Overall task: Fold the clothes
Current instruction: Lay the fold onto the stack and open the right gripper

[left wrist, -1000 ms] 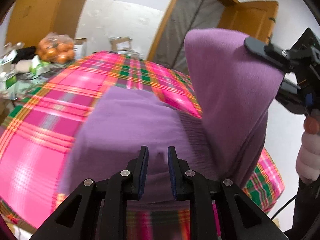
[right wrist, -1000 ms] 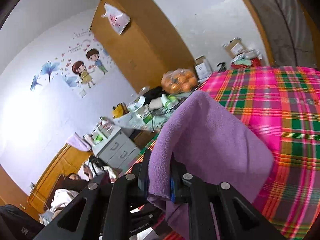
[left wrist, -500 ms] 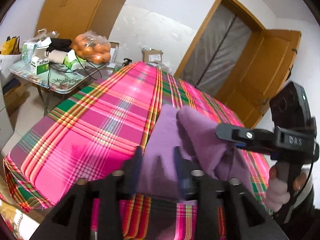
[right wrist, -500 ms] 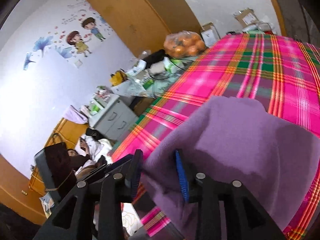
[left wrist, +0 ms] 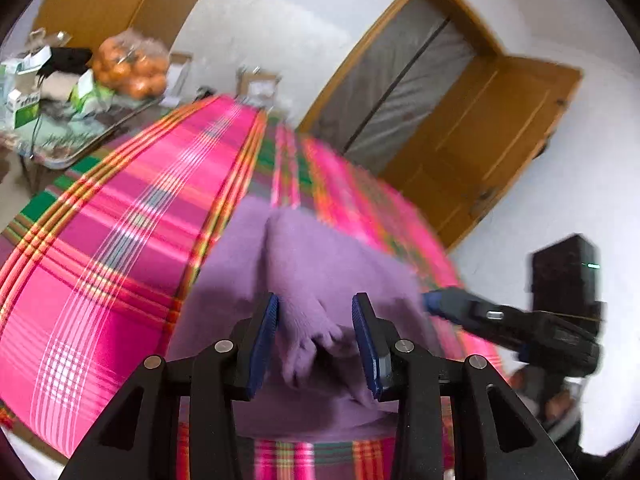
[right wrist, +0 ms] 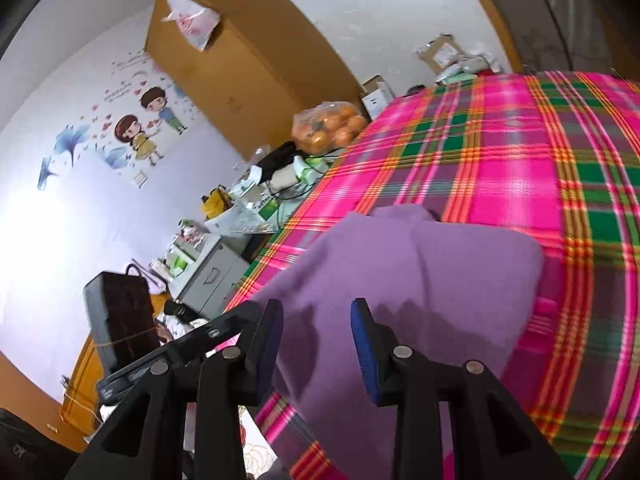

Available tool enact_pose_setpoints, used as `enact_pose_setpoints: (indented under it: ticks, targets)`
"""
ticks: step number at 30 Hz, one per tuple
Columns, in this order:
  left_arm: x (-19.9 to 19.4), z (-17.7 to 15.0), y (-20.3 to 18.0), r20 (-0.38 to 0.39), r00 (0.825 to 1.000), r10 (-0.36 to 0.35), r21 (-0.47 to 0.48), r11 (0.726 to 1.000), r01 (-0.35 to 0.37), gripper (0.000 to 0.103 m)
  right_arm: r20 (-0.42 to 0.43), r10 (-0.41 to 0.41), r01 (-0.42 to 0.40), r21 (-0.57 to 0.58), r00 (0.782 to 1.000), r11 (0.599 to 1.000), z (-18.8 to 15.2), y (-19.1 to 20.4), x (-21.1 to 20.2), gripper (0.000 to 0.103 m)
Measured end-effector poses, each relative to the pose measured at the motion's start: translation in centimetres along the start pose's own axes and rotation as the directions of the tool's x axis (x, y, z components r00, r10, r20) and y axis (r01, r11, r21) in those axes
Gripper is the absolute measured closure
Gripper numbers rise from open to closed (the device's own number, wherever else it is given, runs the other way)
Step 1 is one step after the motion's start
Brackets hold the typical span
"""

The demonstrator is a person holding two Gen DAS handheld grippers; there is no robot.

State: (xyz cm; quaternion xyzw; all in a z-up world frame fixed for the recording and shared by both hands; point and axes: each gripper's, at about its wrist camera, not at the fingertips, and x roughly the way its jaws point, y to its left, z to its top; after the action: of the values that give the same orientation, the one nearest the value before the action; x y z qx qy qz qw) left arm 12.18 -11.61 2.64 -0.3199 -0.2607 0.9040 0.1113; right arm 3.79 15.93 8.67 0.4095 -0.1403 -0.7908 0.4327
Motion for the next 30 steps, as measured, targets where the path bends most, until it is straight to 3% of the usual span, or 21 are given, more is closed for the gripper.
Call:
enact_pose_setpoints:
  ticks: [1,3,5,9,13,16,24,27,30]
  targets:
    - [0.5,0.1,0.2,-0.020,1.000,0.000,-0.010,1.000,0.000,0.064,0.003,-0.003,0.003,0.004,1.000,1.000,0.0,-0.2,-0.1,0.067]
    - [0.9,0.3,0.2,-0.030,0.999,-0.032,-0.016,0.999,0.032,0.084,0.008,-0.007,0.007,0.009,1.000,1.000,0.0,-0.4,-0.2,0.067]
    - [0.3,0.7,-0.4,0.003,0.999,-0.052,0.009,0.999,0.052,0.092,0.012,-0.010,0.010,0.012,1.000,1.000,0.2,-0.6,-0.3,0.067]
    - [-1.9,1.5,-0.3,0.107,0.990,-0.088,0.038,0.996,0.084,0.092,0.019,-0.013,0.012,0.015,1.000,1.000,0.4,-0.8,-0.2,0.067]
    - [-0.7,-0.3,3.1,0.055,0.998,-0.011,-0.022,1.000,0.012,0.092,0.023,-0.025,0.024,0.012,0.999,1.000,0.3,-1.0,0.2,0.067]
    - [0.3,-2.3,4.7,0.000,1.000,0.000,-0.058,0.998,0.000,0.092,0.023,-0.060,0.061,-0.007,0.998,0.998,0.1,-1.3,0.6,0.067]
    - [-0.3,-2.7,4.9,0.011,1.000,-0.016,-0.036,0.999,0.017,0.092,0.028,-0.160,0.162,-0.103,0.987,0.982,-0.8,-1.6,1.6,0.067]
    - [-0.6,-2.8,5.1,0.014,1.000,-0.019,-0.025,0.999,0.020,0.092,0.015,-0.228,0.227,-0.157,0.974,0.961,-1.5,-1.9,2.6,0.076]
    - [-1.3,-3.1,5.6,0.017,1.000,-0.016,-0.018,1.000,0.016,0.092,0.035,-0.236,0.238,-0.185,0.971,0.953,-1.8,-1.4,2.4,0.077]
